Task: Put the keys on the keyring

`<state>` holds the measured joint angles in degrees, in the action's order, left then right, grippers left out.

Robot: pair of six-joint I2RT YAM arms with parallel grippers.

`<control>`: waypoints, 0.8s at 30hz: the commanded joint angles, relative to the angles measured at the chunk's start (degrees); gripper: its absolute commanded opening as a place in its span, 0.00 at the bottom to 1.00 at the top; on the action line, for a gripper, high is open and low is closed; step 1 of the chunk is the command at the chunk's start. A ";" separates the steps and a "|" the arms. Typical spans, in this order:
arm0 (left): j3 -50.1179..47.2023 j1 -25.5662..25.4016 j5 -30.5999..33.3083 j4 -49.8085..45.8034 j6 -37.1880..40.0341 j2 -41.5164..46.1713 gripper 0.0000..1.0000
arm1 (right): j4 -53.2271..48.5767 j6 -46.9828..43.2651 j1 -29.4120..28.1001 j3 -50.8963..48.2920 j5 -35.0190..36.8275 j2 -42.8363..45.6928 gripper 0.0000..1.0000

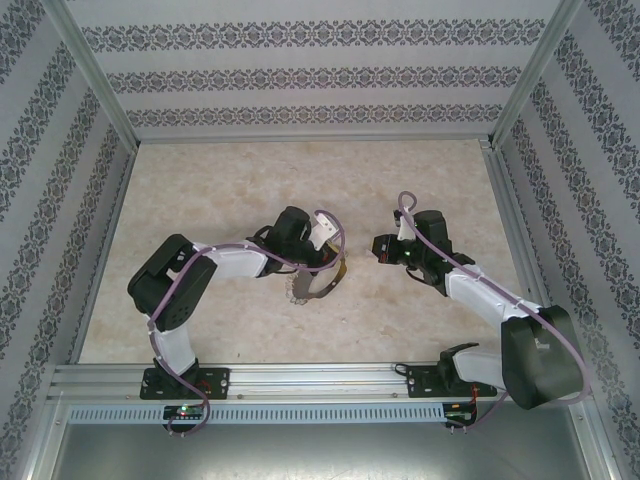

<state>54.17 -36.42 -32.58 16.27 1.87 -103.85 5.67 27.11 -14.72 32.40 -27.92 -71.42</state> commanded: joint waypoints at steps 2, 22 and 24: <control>1.11 -0.75 -0.73 -1.05 2.96 2.76 0.00 | 6.43 -3.29 0.92 -0.50 -9.95 -1.63 0.00; 2.04 -0.75 -2.06 -3.53 3.96 4.28 0.00 | 7.94 -11.60 -3.59 1.26 -8.73 -7.16 0.00; 2.11 -0.75 -2.14 -3.45 3.85 4.02 0.00 | 8.56 -11.61 -4.00 1.00 -8.05 -6.74 0.00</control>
<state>54.43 -36.42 -32.99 13.50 4.36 -100.38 11.51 17.58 -17.93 32.60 -38.22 -78.39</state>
